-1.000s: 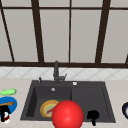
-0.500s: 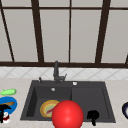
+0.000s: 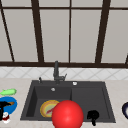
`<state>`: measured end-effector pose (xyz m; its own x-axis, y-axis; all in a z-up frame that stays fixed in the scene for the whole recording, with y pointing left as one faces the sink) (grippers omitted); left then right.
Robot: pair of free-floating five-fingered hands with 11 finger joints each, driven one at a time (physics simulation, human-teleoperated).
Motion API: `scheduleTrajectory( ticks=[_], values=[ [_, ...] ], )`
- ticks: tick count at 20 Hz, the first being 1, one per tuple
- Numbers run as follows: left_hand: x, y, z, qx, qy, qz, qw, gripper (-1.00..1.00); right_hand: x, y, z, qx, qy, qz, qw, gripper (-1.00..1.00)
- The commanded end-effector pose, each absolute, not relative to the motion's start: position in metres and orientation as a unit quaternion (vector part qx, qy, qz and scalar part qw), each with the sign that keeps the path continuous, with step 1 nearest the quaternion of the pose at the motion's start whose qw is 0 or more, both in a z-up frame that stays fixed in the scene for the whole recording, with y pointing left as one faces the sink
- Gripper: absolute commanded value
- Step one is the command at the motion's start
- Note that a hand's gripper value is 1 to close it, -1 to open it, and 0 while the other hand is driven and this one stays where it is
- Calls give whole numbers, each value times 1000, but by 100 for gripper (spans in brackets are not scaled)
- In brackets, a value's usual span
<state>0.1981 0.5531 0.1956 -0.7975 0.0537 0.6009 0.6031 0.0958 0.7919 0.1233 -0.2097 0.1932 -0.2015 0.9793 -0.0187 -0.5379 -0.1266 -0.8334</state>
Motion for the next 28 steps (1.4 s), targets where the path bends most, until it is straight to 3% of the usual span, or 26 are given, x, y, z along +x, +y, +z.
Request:
scheduleTrajectory(
  ticks=[1,7,11,28],
  values=[
    [202,550,204,-223,-710,-628,225,-100,123,-210,193,-305,-361,686,553,0],
    [213,549,203,-217,-712,-625,236,-100,123,-210,193,-305,-361,686,553,0],
    [211,548,205,-234,-706,-632,218,-100,123,-210,193,-305,-361,686,553,0],
    [253,511,215,-225,-703,-629,244,-100,123,-210,193,-305,-361,686,553,0]
  ],
)
